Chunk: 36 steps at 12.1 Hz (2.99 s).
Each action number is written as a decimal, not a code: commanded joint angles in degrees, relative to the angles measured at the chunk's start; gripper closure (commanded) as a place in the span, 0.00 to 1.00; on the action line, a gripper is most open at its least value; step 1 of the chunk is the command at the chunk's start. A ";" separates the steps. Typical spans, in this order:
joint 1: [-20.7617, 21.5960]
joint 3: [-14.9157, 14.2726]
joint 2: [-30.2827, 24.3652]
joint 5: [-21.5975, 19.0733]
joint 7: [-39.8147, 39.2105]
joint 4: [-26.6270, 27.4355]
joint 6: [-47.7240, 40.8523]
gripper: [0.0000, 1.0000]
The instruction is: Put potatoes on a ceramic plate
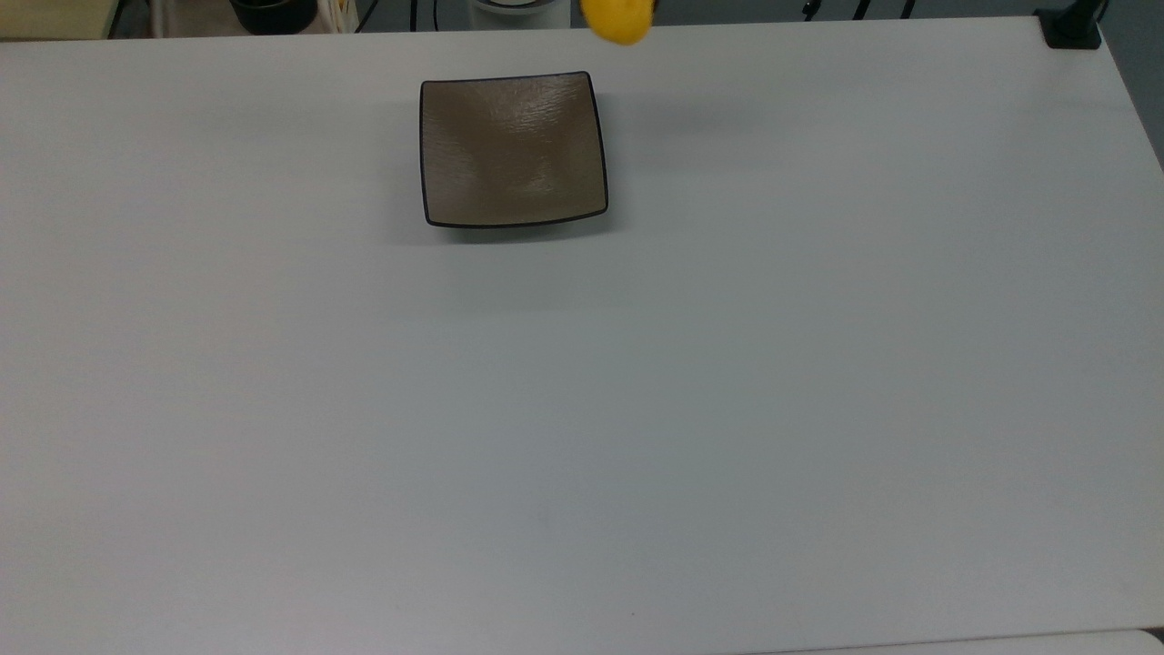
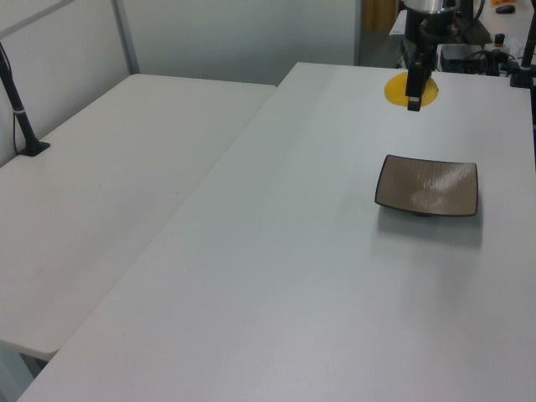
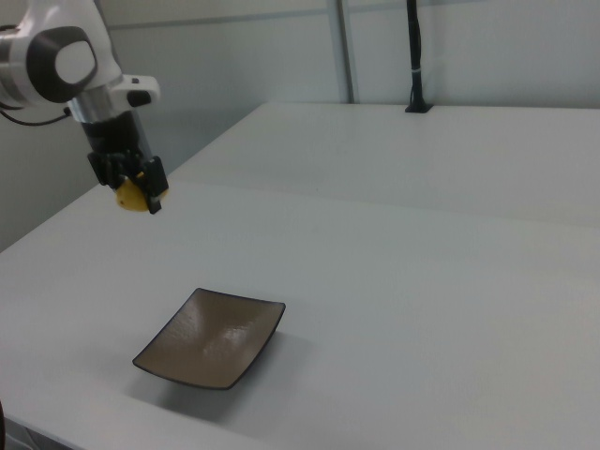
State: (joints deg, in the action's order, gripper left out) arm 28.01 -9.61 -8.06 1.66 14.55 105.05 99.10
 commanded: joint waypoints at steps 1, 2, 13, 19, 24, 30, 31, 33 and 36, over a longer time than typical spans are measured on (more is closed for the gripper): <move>-4.44 0.12 -0.73 -0.95 -3.03 4.98 2.24 1.00; -5.41 0.12 -0.64 -0.95 -4.34 6.82 2.50 0.99; -10.16 0.12 3.75 2.02 -8.66 28.18 24.37 0.96; -12.36 0.12 5.77 2.92 -8.58 30.74 30.71 0.40; -12.28 0.21 5.25 2.83 -7.78 30.22 30.37 0.00; -12.27 0.47 4.72 -0.32 -4.72 10.22 14.92 0.00; -12.36 0.47 4.63 -2.16 -3.40 6.70 12.37 0.00; -12.45 0.47 4.72 -2.97 -1.11 -1.91 2.91 0.00; -13.76 0.56 4.11 -4.11 -0.06 -8.10 -5.05 0.00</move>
State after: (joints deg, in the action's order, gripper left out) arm 15.81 -9.48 -4.23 -0.54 12.74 101.15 98.30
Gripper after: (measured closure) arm 0.000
